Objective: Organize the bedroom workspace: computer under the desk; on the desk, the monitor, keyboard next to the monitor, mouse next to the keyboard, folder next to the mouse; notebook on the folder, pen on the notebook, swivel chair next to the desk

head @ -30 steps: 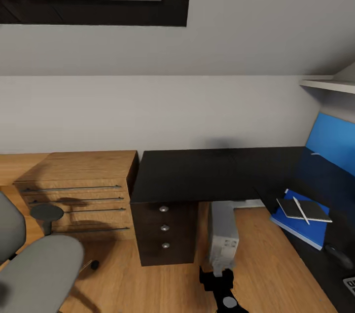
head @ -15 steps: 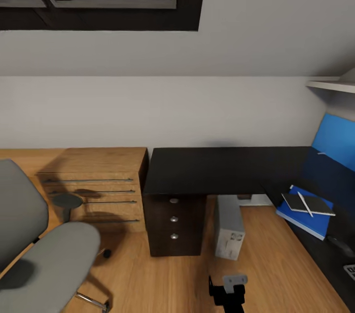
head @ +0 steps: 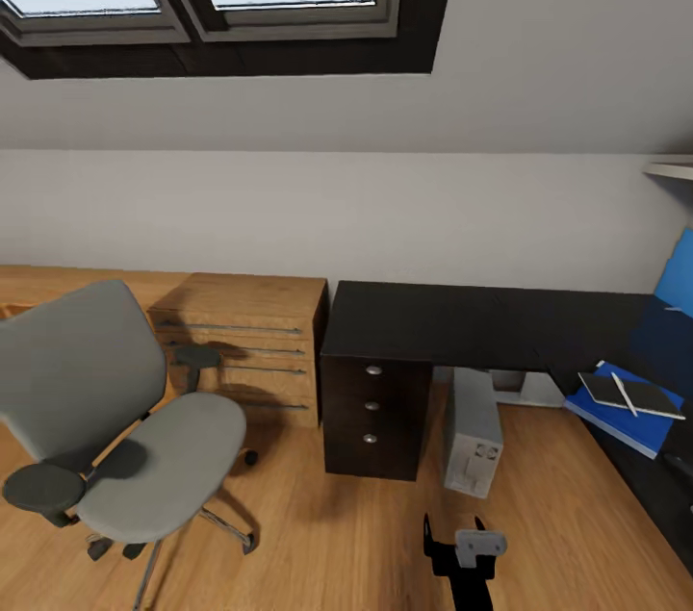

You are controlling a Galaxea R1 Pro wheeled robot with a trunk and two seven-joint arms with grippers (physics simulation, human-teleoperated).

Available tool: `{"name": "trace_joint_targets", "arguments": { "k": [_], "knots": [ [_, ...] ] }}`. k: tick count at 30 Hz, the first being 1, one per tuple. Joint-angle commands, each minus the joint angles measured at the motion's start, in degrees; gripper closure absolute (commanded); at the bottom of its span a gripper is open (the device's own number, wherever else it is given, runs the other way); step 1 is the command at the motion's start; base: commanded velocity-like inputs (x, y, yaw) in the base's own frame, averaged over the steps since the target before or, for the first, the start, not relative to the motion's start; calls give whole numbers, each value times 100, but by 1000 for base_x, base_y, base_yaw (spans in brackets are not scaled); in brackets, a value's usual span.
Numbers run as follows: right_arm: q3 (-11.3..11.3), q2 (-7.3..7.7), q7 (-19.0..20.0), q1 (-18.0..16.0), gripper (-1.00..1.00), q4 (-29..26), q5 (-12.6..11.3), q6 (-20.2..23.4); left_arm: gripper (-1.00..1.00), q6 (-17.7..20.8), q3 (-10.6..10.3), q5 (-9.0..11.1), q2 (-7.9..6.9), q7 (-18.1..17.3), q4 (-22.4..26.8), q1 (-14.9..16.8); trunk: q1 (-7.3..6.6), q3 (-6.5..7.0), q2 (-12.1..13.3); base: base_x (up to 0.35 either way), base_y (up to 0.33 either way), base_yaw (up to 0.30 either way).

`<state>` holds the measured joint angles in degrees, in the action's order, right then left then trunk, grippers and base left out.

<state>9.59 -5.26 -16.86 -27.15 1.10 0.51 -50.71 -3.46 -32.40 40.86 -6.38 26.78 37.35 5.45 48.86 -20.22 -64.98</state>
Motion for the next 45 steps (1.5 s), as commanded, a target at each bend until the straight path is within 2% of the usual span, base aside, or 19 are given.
{"name": "trace_joint_targets", "arguments": {
  "k": [1, 4, 7, 11, 13, 19, 23, 25, 26, 27, 31, 34, 38, 45],
  "knots": [
    [50, 2, -224, -1, -100, 12, 7, -46, -100, -41, -48, 61, -9, 38, 2, 8, -2, -5, -5, -151, 0, 272],
    [36, 6, -472, 6, -100, 5, -5, -90, -100, -47, -41, 60, -10, 38, -43, 8, -2, -2, -5, -74, 0, 280],
    [13, 7, -526, 7, -100, -1, -101, -100, -100, -53, -40, 41, 3, 38, -142, 8, -2, -2, -5, -23, 0, 285],
    [-5, 13, -551, 8, -100, -8, -541, -111, -100, -59, -36, 30, 36, 38, -217, 8, -2, -1, -5, -6, 0, 287],
    [-8, 78, -557, 8, -100, -10, -784, -110, -100, -173, -24, 29, 16, 45, -230, 8, -2, -1, -5, -1, 0, 287],
    [-13, 142, -560, 8, -100, -10, -917, -99, -100, -624, 0, 43, -5, 71, -236, 7, -2, -1, -5, 0, 0, 289],
    [-17, 141, -561, 8, -100, -12, -986, -102, -100, -684, 9, 53, -6, 64, -243, 8, -2, -1, -5, 0, 0, 289],
    [-21, 139, -558, 8, -100, -14, -1107, -104, -100, -704, 21, 66, -1, 54, -293, 8, -2, -1, -5, 0, 0, 290],
    [-15, 124, -556, 8, -100, -18, -1194, -104, -100, -812, 12, 65, 16, 48, -516, 8, -2, -1, -5, 0, 0, 289],
    [-12, 120, -556, 8, -100, -19, -1206, -105, -100, -879, 11, 64, 22, 46, -583, 8, -2, -1, -5, 0, 0, 289],
    [-6, 101, -555, 8, -100, -19, -1245, -106, -100, -1554, -10, 58, 132, 34, -919, 8, -2, -1, -5, 0, 0, 289],
    [-11, 98, -555, 8, -100, -15, -1251, -106, -100, -1770, -17, 45, 210, 31, -1099, 8, -2, -1, -5, 0, 0, 290],
    [-16, 138, -555, 8, -100, -7, -1253, -113, -100, -2257, -26, 46, 289, 29, -1228, 7, -2, -5, -5, 0, 0, 290],
    [7, 183, -551, 8, -100, -11, -1235, -121, -100, -2402, -29, 59, 357, 29, -1283, 8, -2, -19, -5, 0, 0, 290]
  ]
}}
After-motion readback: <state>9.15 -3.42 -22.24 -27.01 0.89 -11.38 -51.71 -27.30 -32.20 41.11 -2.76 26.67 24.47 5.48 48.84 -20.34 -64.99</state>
